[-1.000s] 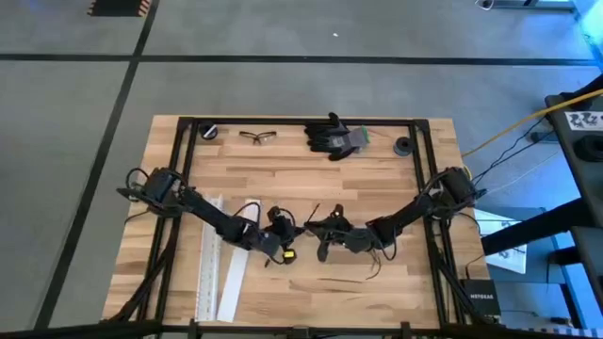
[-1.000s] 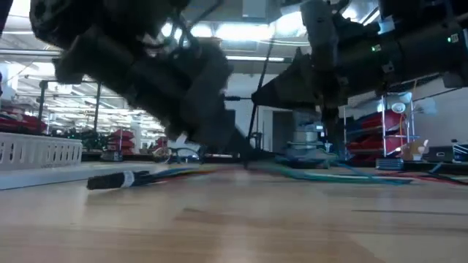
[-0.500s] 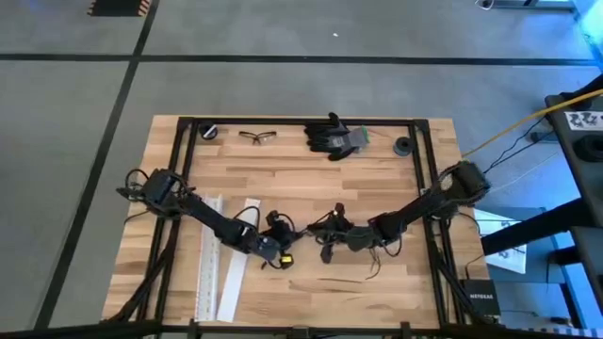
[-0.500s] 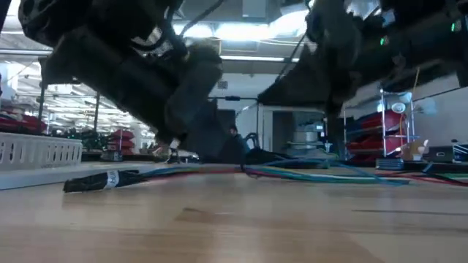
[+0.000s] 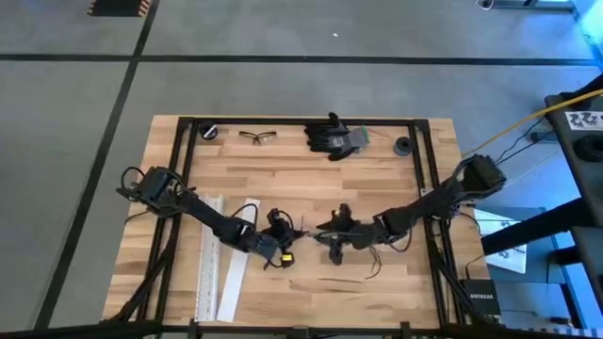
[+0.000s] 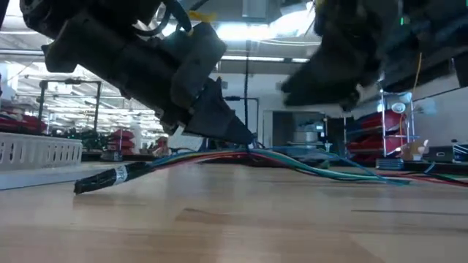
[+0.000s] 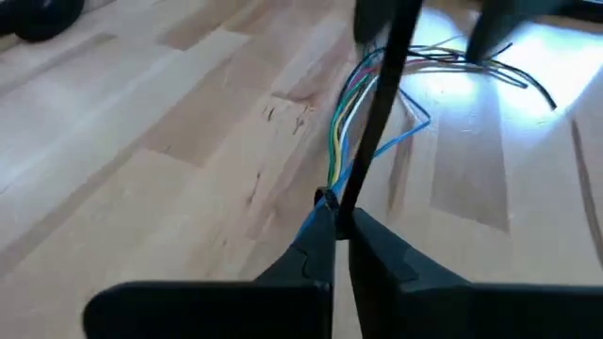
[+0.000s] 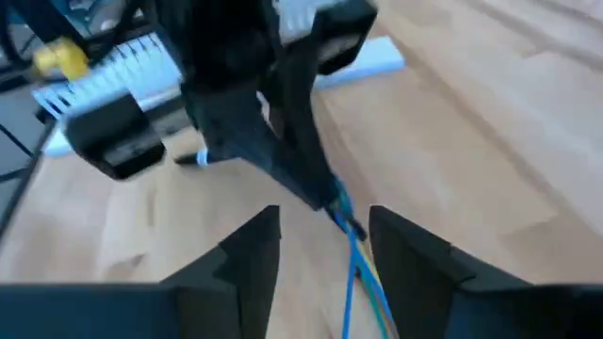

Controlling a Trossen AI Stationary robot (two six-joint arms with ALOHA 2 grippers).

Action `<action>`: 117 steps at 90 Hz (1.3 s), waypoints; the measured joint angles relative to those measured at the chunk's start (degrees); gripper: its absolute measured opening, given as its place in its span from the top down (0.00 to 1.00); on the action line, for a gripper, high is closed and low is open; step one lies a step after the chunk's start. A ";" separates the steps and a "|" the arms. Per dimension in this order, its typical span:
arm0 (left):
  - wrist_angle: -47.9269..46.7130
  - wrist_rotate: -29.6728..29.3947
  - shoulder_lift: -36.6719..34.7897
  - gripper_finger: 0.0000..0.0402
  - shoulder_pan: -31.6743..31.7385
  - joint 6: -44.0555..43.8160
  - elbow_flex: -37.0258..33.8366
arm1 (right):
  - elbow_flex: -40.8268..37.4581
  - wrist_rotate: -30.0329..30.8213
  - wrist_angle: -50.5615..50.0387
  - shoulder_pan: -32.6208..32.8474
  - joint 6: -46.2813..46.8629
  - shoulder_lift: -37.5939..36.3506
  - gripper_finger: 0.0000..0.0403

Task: Ziptie cables
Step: Wrap the black zip tie around the cable wires to form a loop

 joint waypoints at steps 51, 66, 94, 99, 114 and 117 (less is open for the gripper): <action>1.28 -0.31 -0.07 1.00 -0.06 -0.44 0.00 | 10.02 15.55 1.07 -1.10 -2.02 11.99 0.84; 1.77 -0.09 -0.07 1.00 -0.14 -0.44 0.04 | 10.62 17.52 0.25 -0.35 -4.95 11.55 0.99; -4.58 -0.31 3.10 1.00 -2.53 -6.25 0.05 | 11.48 26.01 -21.63 0.08 -8.09 0.33 1.00; -5.76 -0.50 3.30 1.00 -2.88 -7.64 0.09 | 11.50 27.45 -25.55 0.10 -8.08 -2.77 1.00; -6.13 -1.36 3.25 1.00 -3.16 -7.58 0.09 | 11.55 28.18 -34.47 0.10 -8.12 -10.61 1.00; -6.23 -1.36 3.23 1.00 -3.16 -7.62 0.07 | 11.55 27.90 -35.75 0.10 -8.10 -12.14 1.00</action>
